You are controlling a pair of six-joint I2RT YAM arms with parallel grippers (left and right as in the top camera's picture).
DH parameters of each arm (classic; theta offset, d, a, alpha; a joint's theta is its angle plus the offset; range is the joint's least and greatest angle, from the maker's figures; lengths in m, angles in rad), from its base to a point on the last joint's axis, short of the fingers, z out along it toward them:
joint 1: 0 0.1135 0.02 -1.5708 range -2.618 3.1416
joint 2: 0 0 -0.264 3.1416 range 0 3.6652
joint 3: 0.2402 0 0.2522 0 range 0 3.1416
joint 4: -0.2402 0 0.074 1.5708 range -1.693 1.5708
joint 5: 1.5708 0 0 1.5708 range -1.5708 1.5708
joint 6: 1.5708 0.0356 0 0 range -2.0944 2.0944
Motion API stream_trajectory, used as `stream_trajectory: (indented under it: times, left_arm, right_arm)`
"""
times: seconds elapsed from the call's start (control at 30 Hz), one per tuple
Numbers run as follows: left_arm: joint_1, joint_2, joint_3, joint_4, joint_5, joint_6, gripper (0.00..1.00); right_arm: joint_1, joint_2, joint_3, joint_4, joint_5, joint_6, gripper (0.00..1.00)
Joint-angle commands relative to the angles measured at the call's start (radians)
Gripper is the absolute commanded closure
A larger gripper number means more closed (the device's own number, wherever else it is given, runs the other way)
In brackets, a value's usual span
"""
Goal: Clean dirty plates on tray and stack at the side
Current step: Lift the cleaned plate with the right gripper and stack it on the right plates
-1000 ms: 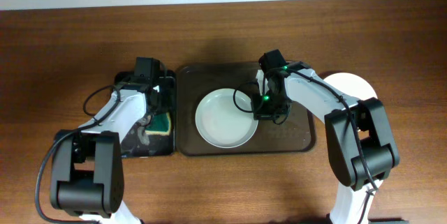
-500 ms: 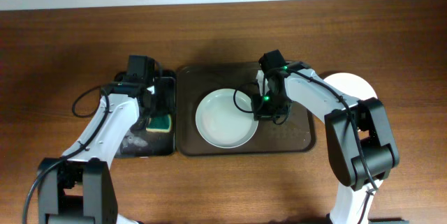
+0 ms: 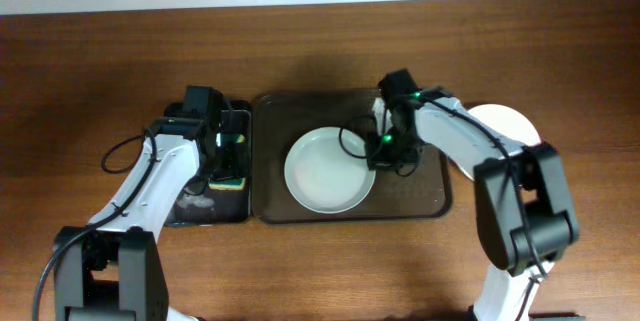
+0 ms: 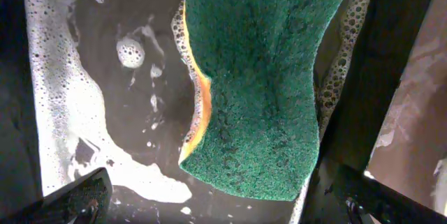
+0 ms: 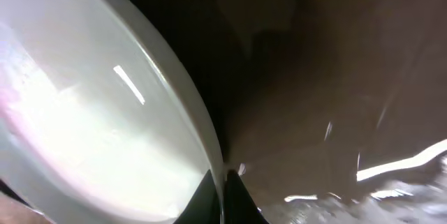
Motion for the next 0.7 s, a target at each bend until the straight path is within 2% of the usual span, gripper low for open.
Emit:
stream_trajectory:
  times: [0.0, 0.13, 0.43, 0.67]
  left_arm:
    - [0.003, -0.011, 0.003, -0.001, 0.011, 0.008, 0.0]
    - [0.003, -0.011, 0.003, 0.003, 0.01, 0.009, 0.0]
    - [0.003, -0.011, 0.003, 0.011, 0.011, 0.008, 0.0]
    - [0.003, -0.011, 0.003, 0.011, 0.011, 0.008, 0.0]
  right_arm:
    - [-0.071, -0.131, 0.009, -0.011, 0.085, -0.003, 0.96]
    - [-0.084, -0.224, 0.009, -0.067, 0.262, -0.055, 0.96]
    - [-0.071, -0.378, 0.009, -0.12, 0.603, -0.047, 0.96]
    - [0.124, -0.389, 0.01, -0.113, 1.007, -0.024, 0.96]
